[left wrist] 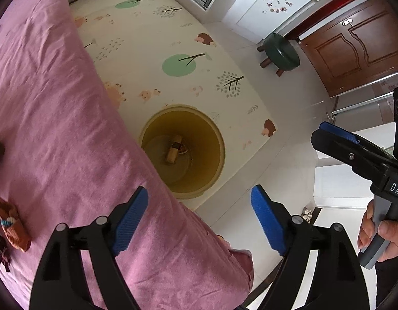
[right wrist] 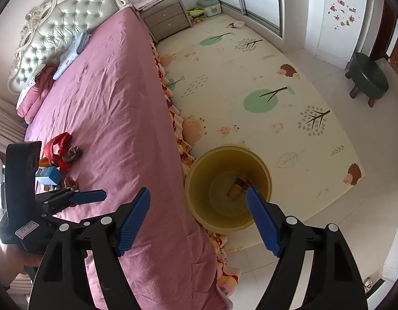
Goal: Collect trash
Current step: 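Move both open tools back over the items on the bed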
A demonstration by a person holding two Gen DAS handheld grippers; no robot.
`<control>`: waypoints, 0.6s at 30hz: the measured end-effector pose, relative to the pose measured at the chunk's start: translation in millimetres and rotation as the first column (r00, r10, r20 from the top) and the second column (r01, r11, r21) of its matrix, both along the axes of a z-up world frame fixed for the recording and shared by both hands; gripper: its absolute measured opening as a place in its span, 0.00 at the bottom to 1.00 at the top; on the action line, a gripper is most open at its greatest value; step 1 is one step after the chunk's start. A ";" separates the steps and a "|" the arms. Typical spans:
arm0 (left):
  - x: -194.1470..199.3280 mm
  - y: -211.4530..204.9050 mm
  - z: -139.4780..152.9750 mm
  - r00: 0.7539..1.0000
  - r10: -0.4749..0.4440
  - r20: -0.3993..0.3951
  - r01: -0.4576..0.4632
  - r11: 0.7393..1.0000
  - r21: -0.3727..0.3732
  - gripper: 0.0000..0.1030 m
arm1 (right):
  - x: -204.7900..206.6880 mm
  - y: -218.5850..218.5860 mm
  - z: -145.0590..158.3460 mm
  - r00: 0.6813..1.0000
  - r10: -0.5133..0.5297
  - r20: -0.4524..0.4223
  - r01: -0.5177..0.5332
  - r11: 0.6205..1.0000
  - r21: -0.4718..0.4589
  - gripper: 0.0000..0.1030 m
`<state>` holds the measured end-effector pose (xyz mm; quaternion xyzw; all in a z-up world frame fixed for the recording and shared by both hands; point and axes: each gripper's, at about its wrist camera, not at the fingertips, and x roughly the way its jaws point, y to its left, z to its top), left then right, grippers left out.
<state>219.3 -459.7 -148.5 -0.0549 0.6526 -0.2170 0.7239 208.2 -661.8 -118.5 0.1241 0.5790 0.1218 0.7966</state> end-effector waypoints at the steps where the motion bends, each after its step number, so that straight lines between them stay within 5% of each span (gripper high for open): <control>1: -2.0 4.0 1.3 1.000 0.003 0.004 -0.003 1.000 -0.002 0.79 | -0.8 2.7 1.5 1.000 0.005 0.001 -0.005 1.000 0.002 0.72; 18: -48.7 105.0 30.2 0.989 0.134 0.065 -0.137 0.990 0.037 0.79 | -1.9 126.3 40.1 0.966 0.251 0.061 -0.252 0.968 0.014 0.72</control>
